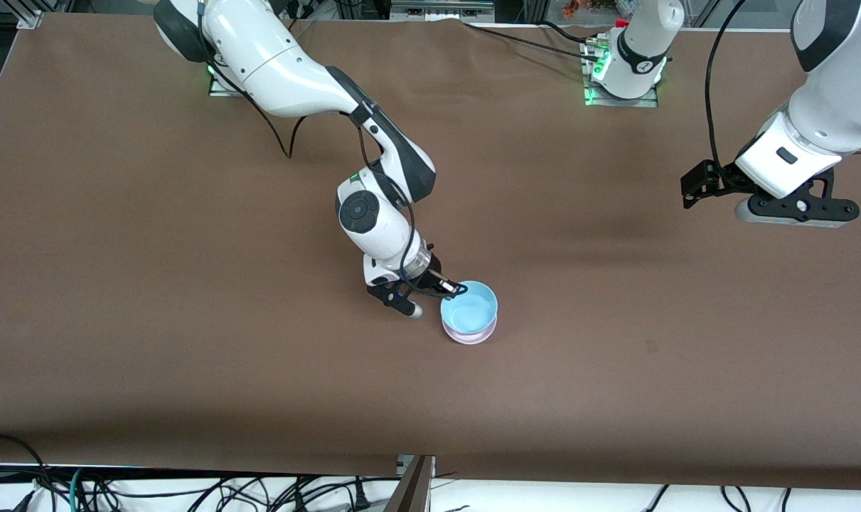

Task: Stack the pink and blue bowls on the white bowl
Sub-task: 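Lower the blue bowl into the pink bowl and open the right gripper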

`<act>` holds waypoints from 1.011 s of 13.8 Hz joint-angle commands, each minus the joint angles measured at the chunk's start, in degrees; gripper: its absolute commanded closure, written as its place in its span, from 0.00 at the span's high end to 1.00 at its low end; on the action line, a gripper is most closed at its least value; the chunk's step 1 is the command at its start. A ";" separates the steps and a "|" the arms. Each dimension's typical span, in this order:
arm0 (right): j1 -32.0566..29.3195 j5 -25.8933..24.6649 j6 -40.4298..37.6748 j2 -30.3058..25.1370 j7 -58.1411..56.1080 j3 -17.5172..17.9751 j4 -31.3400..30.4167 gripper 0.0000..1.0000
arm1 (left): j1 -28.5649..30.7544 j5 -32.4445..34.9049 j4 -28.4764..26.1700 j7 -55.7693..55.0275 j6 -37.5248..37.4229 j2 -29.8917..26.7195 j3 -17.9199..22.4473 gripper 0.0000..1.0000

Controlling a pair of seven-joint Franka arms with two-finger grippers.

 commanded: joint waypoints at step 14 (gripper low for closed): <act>-0.93 -1.13 -50.76 -16.58 -33.89 -21.04 2.50 1.00 | -0.30 -1.96 2.26 0.65 -1.42 1.23 -0.10 1.00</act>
